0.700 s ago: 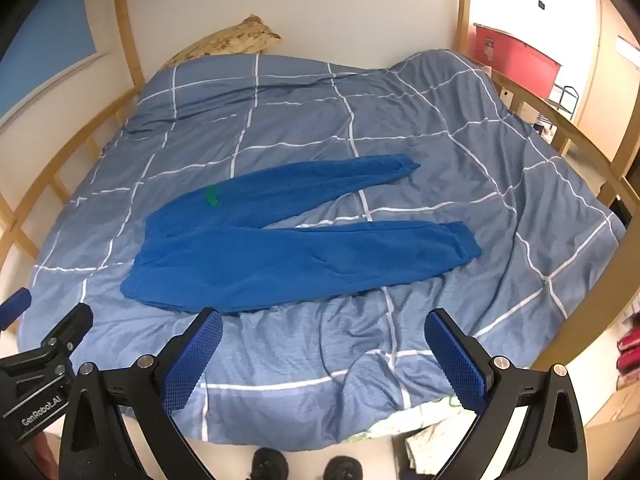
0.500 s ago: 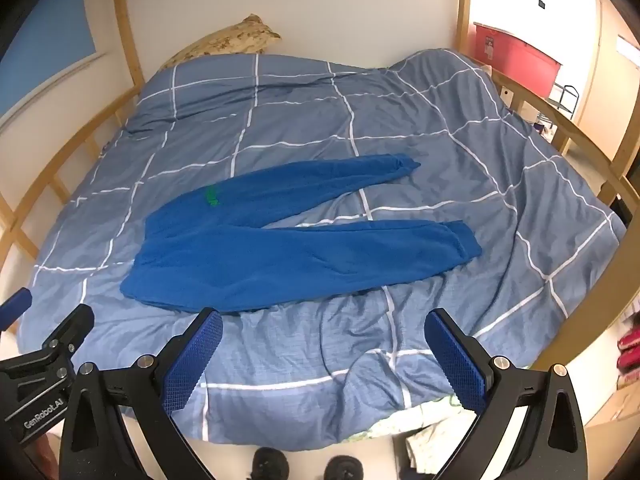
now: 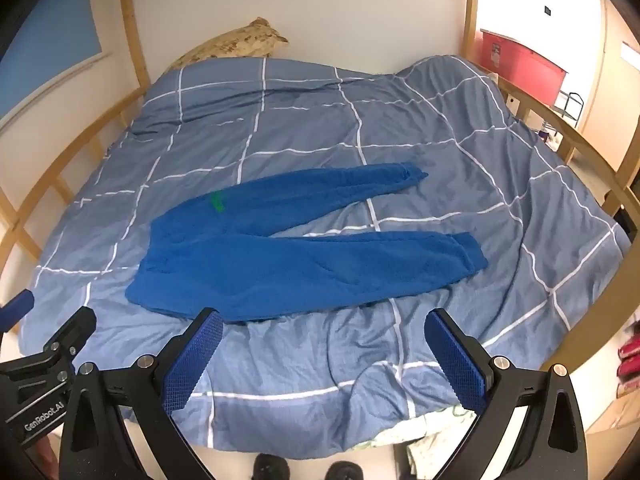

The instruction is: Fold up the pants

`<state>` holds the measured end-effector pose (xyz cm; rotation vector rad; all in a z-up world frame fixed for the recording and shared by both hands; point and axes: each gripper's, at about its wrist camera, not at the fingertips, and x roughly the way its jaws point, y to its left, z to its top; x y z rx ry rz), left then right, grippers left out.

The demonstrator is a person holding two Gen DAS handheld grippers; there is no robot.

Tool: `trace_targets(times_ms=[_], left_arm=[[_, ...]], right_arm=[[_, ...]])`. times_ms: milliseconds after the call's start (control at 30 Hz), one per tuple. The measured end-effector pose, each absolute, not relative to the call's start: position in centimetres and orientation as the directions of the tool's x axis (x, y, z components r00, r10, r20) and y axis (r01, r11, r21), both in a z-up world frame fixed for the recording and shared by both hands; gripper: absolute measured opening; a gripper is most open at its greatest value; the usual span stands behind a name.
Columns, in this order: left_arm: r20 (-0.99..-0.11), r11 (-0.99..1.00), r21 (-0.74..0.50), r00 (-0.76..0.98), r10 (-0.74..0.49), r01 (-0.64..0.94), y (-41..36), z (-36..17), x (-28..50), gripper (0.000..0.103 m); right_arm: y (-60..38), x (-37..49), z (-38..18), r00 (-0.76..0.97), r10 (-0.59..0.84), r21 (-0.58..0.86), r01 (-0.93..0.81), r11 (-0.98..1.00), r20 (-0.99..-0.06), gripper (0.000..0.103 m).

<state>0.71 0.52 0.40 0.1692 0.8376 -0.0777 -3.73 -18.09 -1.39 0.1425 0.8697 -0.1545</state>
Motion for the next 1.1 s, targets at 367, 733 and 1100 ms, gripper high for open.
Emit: trace_targets(times_ms=[367, 733, 1100], left_arm=[[-0.748, 0.985, 0.116, 0.663, 0.002, 0.128, 0.9, 0.5, 1.5, 0.103], [-0.747, 0.984, 0.117, 0.665, -0.001, 0.133, 0.9, 0.4, 1.8, 0.103], [-0.748, 0.984, 0.116, 0.664, -0.001, 0.133, 0.9, 0.4, 2.0, 0.103]], right_arm=[[-17.8, -2.9, -1.4, 0.637, -0.071, 0.064, 0.186, 0.98, -0.768, 0.102], [-17.9, -2.8, -1.4, 0.636, -0.07, 0.064, 0.185, 0.981, -0.769, 0.102], [-17.7, -2.6, -1.4, 0.635, -0.068, 0.066, 0.185, 0.98, -0.77, 0.102]])
